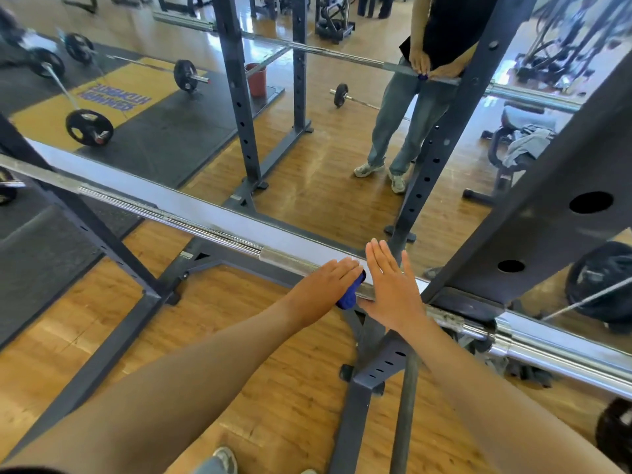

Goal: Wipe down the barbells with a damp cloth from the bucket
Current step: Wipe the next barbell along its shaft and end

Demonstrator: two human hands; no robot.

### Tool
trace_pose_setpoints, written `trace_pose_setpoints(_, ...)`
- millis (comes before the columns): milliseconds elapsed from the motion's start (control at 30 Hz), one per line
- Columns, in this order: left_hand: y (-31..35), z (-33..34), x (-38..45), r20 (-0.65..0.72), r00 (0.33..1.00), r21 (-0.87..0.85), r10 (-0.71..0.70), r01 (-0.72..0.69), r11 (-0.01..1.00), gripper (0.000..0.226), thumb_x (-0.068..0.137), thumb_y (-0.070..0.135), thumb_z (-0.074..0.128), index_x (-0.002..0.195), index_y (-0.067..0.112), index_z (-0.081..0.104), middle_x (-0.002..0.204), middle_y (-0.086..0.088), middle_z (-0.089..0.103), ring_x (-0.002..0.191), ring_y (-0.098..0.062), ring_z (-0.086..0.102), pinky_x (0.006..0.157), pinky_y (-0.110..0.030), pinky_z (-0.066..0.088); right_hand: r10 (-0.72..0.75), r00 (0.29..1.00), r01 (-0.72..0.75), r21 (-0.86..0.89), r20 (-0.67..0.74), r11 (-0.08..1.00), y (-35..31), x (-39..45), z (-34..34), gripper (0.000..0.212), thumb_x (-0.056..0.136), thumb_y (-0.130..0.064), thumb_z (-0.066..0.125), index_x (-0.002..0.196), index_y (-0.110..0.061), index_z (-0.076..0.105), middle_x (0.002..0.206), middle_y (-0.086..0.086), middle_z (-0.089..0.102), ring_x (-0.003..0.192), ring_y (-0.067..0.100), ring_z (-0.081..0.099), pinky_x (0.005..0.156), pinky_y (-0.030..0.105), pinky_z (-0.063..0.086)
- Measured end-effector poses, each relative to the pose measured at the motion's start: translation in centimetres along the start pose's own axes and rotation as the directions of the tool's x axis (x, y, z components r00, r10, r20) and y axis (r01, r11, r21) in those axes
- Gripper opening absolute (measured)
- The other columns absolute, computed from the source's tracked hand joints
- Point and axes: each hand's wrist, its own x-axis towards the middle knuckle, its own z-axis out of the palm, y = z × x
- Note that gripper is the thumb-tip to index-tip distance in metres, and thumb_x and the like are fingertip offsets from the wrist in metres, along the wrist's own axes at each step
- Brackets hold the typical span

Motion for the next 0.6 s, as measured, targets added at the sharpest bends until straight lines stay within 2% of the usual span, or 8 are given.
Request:
trace_pose_setpoints(100,-2.5,-0.9,-2.0,-0.009,0.999,-0.043,0.044,-0.045,0.998,0.072,0.095,-0.004,0.062,0.158,0.006,0.028,0.163,-0.014,0.031,0.15,-0.029,0.03,0.123,-0.037,0.025,-0.053,0.998,0.054,-0.03,0.037,0.998,-0.3,1.5,0.3,0.104,0.088,-0.08,0.036,0.163,-0.016,0.002,0.17,0.001,-0.003,0.155,0.016,-0.009,0.126,0.053,0.003)
trace_pose_setpoints(200,-5.4,-0.8,-4.0,-0.098,0.994,-0.02,-0.05,0.048,0.999,0.079,0.087,-0.015,0.063,0.157,0.006,0.032,0.162,-0.012,0.035,0.152,-0.029,0.028,0.125,-0.036,0.014,-0.038,0.999,0.038,-0.005,0.006,0.999,-0.3,1.7,0.7,0.109,0.084,-0.088,0.032,0.163,-0.018,0.006,0.17,0.0,0.003,0.156,0.016,-0.002,0.125,0.054,0.014)
trace_pose_setpoints(267,-4.1,-0.2,-3.4,-0.096,0.993,-0.022,-0.063,0.061,0.998,0.08,0.086,-0.013,0.065,0.157,0.006,0.032,0.163,-0.011,0.033,0.154,-0.029,0.024,0.126,-0.037,0.008,-0.037,0.999,0.037,0.02,-0.012,0.999,-0.5,1.5,0.5,0.113,0.08,-0.093,0.026,0.163,-0.018,0.008,0.169,-0.001,0.006,0.157,0.016,0.002,0.125,0.054,0.015)
trace_pose_setpoints(333,-1.3,1.1,-1.8,-0.082,0.997,-0.049,0.005,-0.009,0.999,0.076,0.087,-0.005,0.07,0.154,0.006,0.036,0.16,-0.011,0.037,0.152,-0.028,0.026,0.127,-0.043,0.016,-0.041,0.999,0.041,0.029,-0.005,0.999,-0.6,1.5,0.3,0.117,0.074,-0.093,0.023,0.163,-0.018,0.007,0.17,0.0,0.005,0.157,0.017,0.001,0.125,0.054,0.016)
trace_pose_setpoints(400,-0.2,1.9,-0.8,-0.081,0.996,-0.105,0.036,-0.045,0.993,0.07,0.088,0.0,0.073,0.15,0.007,0.042,0.155,-0.011,0.044,0.149,-0.027,0.034,0.125,-0.047,0.026,-0.04,0.997,0.038,0.022,0.062,0.999,-0.5,1.6,0.0,0.12,0.072,-0.093,0.025,0.163,-0.018,0.0,0.17,0.0,-0.001,0.156,0.017,-0.005,0.126,0.052,0.012)
trace_pose_setpoints(467,-1.6,1.5,-1.5,-0.085,0.996,-0.054,0.041,-0.045,0.997,0.073,0.086,-0.001,0.075,0.15,0.009,0.042,0.154,-0.009,0.046,0.147,-0.026,0.037,0.125,-0.044,0.027,-0.037,0.994,0.036,0.019,0.1,0.999,-0.4,1.7,0.1,0.12,0.076,-0.093,0.034,0.163,-0.02,-0.003,0.17,-0.001,-0.005,0.156,0.016,-0.009,0.126,0.052,0.009)
trace_pose_setpoints(533,-4.1,0.6,-3.2,-0.102,0.995,-0.037,-0.009,0.005,0.999,0.078,0.083,-0.009,0.072,0.152,0.01,0.04,0.155,-0.008,0.044,0.148,-0.027,0.035,0.126,-0.043,0.021,-0.03,0.992,0.025,0.038,0.123,0.999,-0.4,1.8,0.3,0.12,0.077,-0.093,0.04,0.163,-0.022,-0.004,0.17,-0.001,-0.007,0.156,0.015,-0.011,0.126,0.052,0.006)
trace_pose_setpoints(600,-5.0,0.4,-4.6,-0.153,0.979,-0.059,-0.137,0.129,0.99,0.082,0.081,-0.017,0.066,0.154,0.007,0.037,0.157,-0.01,0.041,0.151,-0.032,0.029,0.127,-0.042,0.009,-0.028,0.994,0.025,0.029,0.105,0.999,-0.4,1.7,0.3,0.118,0.078,-0.092,0.042,0.162,-0.024,-0.004,0.17,-0.001,-0.006,0.156,0.016,-0.011,0.126,0.052,0.006)
